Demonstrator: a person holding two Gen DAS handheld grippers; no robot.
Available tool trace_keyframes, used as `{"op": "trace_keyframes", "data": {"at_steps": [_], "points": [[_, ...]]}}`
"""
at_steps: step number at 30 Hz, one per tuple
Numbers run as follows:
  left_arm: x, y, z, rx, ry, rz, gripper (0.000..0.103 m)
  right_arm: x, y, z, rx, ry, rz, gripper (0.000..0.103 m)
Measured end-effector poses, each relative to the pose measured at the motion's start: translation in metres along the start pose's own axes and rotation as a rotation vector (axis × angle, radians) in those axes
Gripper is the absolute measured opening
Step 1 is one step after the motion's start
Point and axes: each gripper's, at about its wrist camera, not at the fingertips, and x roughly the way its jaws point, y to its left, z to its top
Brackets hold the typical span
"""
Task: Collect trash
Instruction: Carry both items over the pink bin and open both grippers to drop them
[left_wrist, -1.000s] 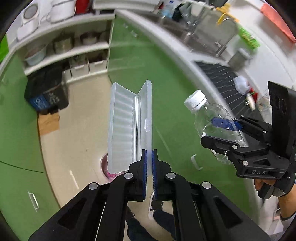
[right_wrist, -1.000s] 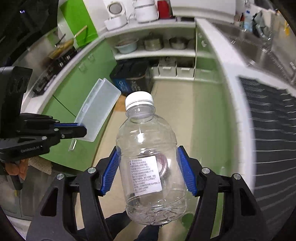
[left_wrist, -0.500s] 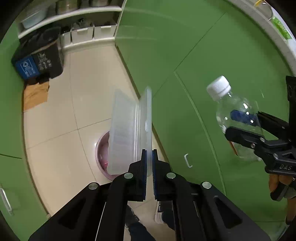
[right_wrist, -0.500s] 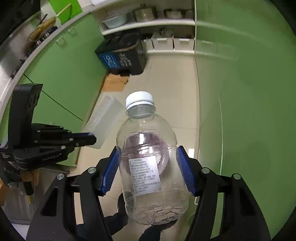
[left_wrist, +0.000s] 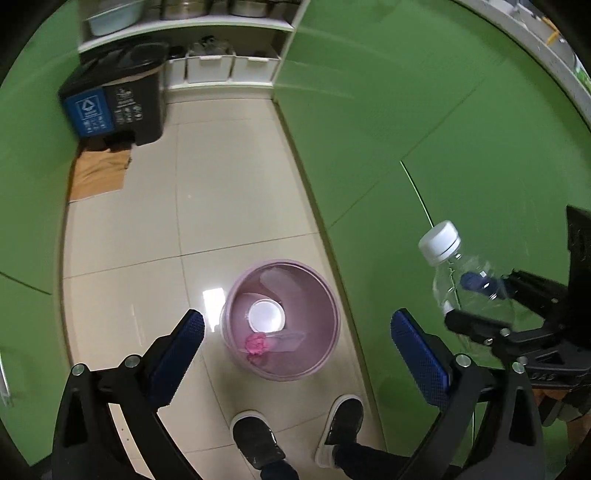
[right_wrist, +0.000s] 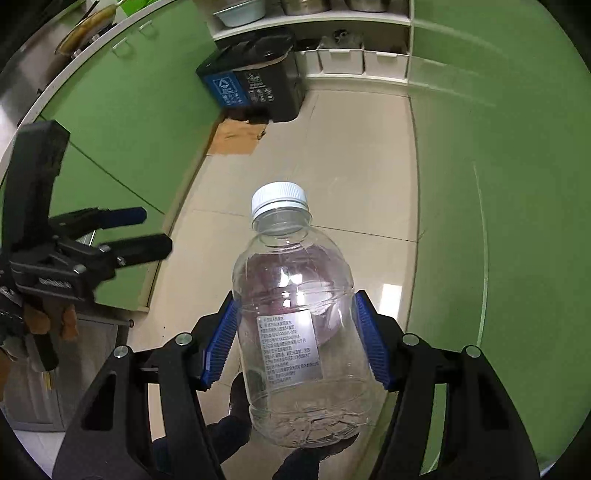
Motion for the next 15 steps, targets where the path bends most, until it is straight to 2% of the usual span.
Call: {"op": "trace_keyframes", "data": {"at_steps": [5, 6, 7, 8, 15], "points": [[-0.013, 0.014, 0.002, -0.016, -0.03, 0.022, 0.097, 0.013, 0.01, 0.007, -0.036, 0.003, 0.043, 0.065], [-0.016, 0.016, 0.002, -0.019, -0.036, 0.029, 0.097, 0.017, 0.012, 0.01, -0.043, 0.006, 0.057, 0.069], [-0.018, 0.019, 0.002, -0.025, -0.04, 0.032, 0.097, 0.018, 0.014, 0.01, -0.046, 0.004, 0.058, 0.089], [-0.019, 0.02, 0.002, -0.029, -0.041, 0.034, 0.097, 0.018, 0.015, 0.012, -0.047, -0.005, 0.053, 0.099], [-0.03, 0.016, 0.003, -0.021, -0.045, 0.042, 0.097, 0.012, 0.011, 0.011, -0.015, 0.011, 0.025, 0.099]]}}
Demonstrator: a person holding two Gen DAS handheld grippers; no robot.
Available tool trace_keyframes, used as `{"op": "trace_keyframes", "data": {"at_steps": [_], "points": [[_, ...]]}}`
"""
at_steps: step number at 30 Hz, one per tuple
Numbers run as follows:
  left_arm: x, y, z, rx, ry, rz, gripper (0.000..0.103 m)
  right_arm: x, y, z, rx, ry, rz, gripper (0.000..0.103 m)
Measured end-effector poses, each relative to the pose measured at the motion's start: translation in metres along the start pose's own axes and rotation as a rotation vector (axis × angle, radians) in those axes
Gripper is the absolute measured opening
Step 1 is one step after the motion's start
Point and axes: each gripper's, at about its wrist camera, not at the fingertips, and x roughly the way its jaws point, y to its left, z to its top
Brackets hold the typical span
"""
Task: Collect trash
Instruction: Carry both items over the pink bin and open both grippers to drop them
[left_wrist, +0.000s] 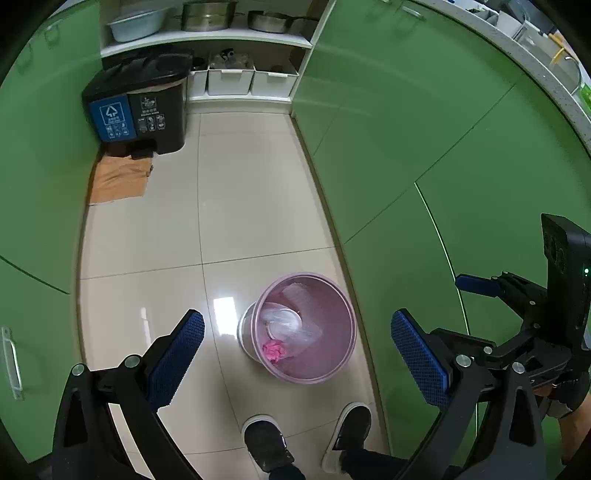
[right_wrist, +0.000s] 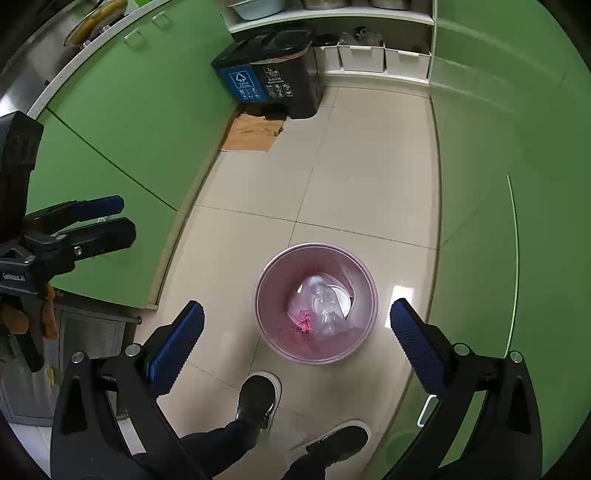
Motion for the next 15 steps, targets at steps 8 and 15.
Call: {"op": "trace_keyframes", "data": {"at_steps": [8, 15], "points": [[-0.045, -0.026, 0.014, 0.021, 0.013, -0.003, 0.097, -0.066, 0.006, 0.006, 0.052, -0.024, -0.016, 0.099], [-0.129, -0.078, 0.039, 0.068, -0.001, -0.007, 0.097, -0.179, 0.014, 0.019, 0.095, -0.075, -0.025, 0.099]]}}
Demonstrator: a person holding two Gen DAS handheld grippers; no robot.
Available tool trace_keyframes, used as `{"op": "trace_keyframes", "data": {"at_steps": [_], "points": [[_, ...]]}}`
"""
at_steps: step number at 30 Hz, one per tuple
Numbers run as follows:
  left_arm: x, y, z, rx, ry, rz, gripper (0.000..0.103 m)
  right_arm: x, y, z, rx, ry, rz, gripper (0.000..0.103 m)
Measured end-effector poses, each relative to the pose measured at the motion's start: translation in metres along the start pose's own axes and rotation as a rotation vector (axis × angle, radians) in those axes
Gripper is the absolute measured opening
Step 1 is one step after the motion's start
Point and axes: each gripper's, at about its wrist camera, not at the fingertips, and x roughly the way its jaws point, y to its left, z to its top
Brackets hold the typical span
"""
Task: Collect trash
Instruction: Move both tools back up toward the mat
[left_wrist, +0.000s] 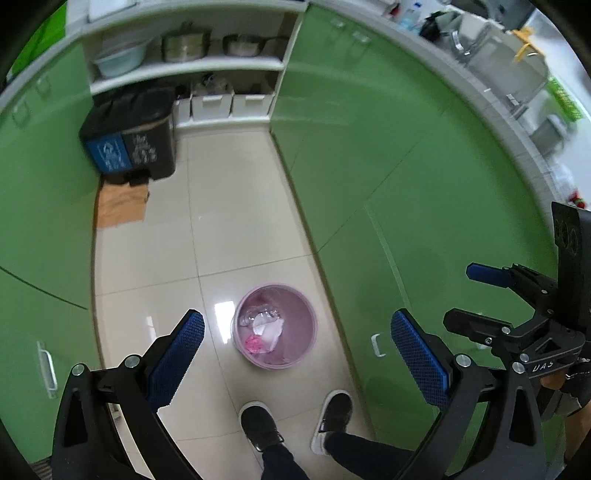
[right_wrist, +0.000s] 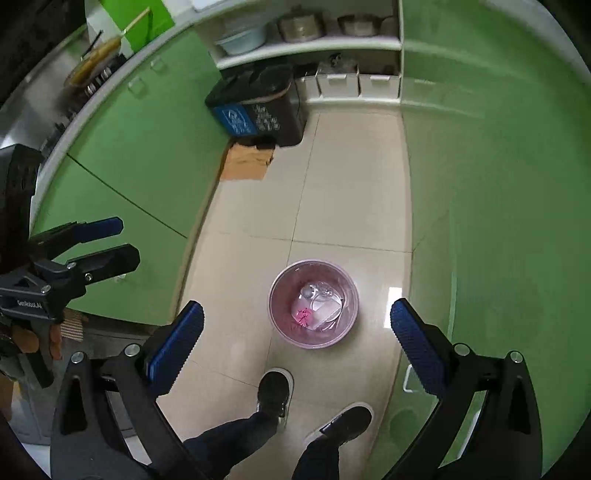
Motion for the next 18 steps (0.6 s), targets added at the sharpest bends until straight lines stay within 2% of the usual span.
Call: {"op": "trace_keyframes", "data": {"at_steps": [6, 10, 15, 18], "points": [[-0.084, -0.061, 0.033, 0.074, -0.024, -0.025, 0.097, -0.116, -0.003, 0.009, 0.057, -0.06, -0.021, 0.1], [-0.125, -0.104, 0.054, 0.15, -0.043, -0.049, 0.097, -0.185, -0.013, 0.009, 0.099, -0.125, -0.058, 0.1], [-0.148, -0.161, 0.076, 0.256, -0.063, -0.101, 0.097, -0.253, -0.044, -0.008, 0.199, -0.204, -0.129, 0.1], [-0.151, -0.199, 0.089, 0.339, -0.07, -0.133, 0.097, -0.285, -0.073, -0.031, 0.275, -0.246, -0.184, 0.1]]}}
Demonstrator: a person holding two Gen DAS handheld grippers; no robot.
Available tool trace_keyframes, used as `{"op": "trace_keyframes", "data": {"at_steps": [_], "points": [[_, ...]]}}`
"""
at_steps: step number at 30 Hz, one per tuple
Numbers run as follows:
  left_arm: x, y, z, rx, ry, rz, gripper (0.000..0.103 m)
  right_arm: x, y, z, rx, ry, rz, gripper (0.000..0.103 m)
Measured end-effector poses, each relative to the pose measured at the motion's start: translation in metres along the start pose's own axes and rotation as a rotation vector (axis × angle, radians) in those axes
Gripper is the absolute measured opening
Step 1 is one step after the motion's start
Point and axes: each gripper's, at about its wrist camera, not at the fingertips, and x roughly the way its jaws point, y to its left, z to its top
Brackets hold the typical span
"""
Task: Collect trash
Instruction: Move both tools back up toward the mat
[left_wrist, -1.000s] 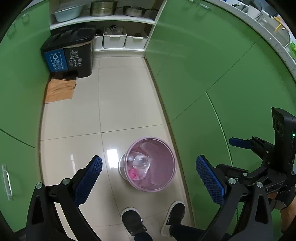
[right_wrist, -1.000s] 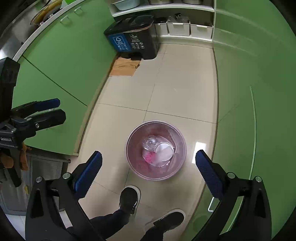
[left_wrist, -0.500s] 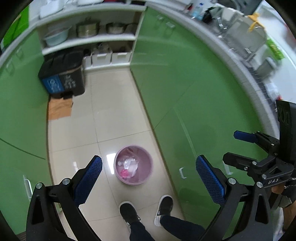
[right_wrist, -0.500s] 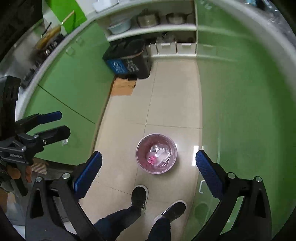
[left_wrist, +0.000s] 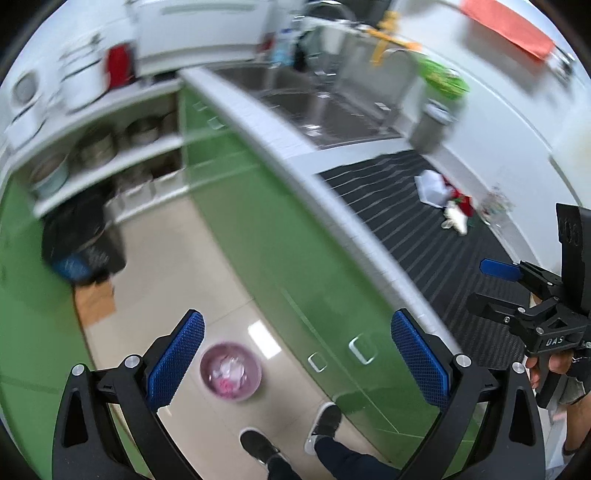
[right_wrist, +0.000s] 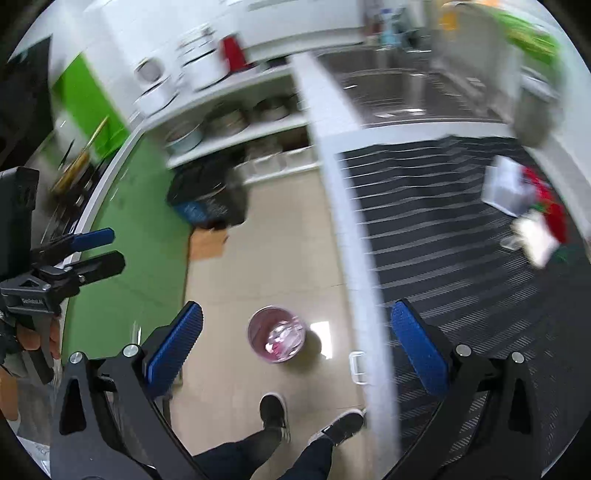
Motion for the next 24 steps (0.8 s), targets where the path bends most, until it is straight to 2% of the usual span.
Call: {"op": "trace_keyframes", "data": {"at_steps": [6, 12, 17, 24], "points": [[0.014, -0.066, 0.037, 0.106, -0.006, -0.067, 0.097, -0.038, -0.071, -0.013, 0.092, -0.04, -0.085, 0.1], [0.045, -0.126, 0.065, 0.147, 0.009, -0.122, 0.097, -0.059, -0.139, -0.025, 0.138, -0.05, -0.133, 0.1], [0.071, -0.161, 0.087, 0.177, 0.034, -0.149, 0.097, -0.067, -0.173, -0.025, 0.169, -0.055, -0.146, 0.1], [0.12, -0.197, 0.124, 0.232, 0.08, -0.184, 0.097, -0.059, -0.2, -0.016, 0.232, -0.053, -0.171, 0.1]]}}
